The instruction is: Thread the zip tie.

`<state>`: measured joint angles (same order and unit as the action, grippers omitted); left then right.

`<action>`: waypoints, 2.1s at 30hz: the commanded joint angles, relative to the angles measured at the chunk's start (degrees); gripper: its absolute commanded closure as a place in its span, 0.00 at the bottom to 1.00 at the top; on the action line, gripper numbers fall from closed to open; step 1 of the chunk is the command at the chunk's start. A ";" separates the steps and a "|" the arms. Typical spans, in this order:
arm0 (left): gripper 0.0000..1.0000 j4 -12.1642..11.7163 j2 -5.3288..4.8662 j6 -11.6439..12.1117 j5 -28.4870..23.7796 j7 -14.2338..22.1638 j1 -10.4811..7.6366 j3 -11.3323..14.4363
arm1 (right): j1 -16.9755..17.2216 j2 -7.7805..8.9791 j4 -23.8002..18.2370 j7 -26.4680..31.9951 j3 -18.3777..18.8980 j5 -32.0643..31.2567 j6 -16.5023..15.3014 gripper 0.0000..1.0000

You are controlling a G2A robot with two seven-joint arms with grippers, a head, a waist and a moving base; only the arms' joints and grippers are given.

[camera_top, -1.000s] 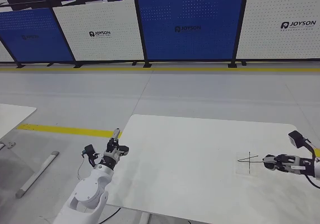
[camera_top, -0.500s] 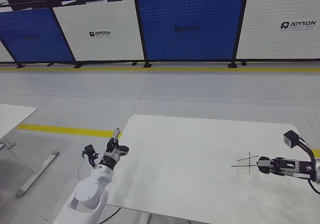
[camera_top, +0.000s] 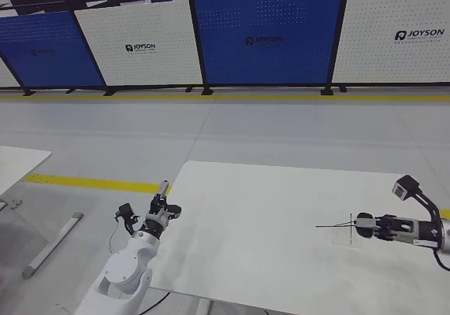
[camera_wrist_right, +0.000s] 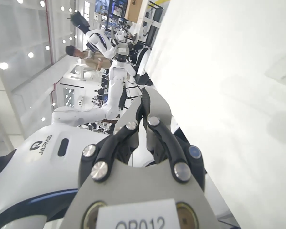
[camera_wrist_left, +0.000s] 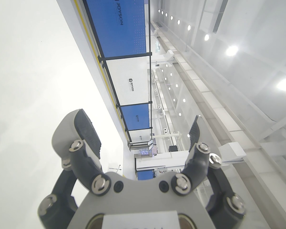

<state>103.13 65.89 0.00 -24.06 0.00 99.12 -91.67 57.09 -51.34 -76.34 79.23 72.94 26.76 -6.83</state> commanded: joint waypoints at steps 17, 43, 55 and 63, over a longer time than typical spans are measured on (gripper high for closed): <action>0.00 0.00 0.00 0.00 0.00 0.00 0.00 0.00 | -4.30 -3.61 -0.98 -14.94 -12.33 -4.36 3.31 1.00; 0.00 0.00 0.00 0.00 0.00 0.00 0.00 0.00 | -11.75 -7.37 1.97 -14.02 -23.28 -7.38 6.91 1.00; 0.00 0.00 0.00 0.00 0.00 0.00 0.00 0.00 | -12.37 -7.72 2.62 -15.30 -24.02 -7.99 7.50 1.00; 0.00 0.00 0.00 0.00 0.00 0.00 0.00 0.00 | -11.76 -7.76 1.52 -18.05 -24.24 -10.14 6.70 1.00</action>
<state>103.13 65.89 0.00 -24.06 0.00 99.12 -91.67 45.02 -59.07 -74.21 63.18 48.82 18.05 0.34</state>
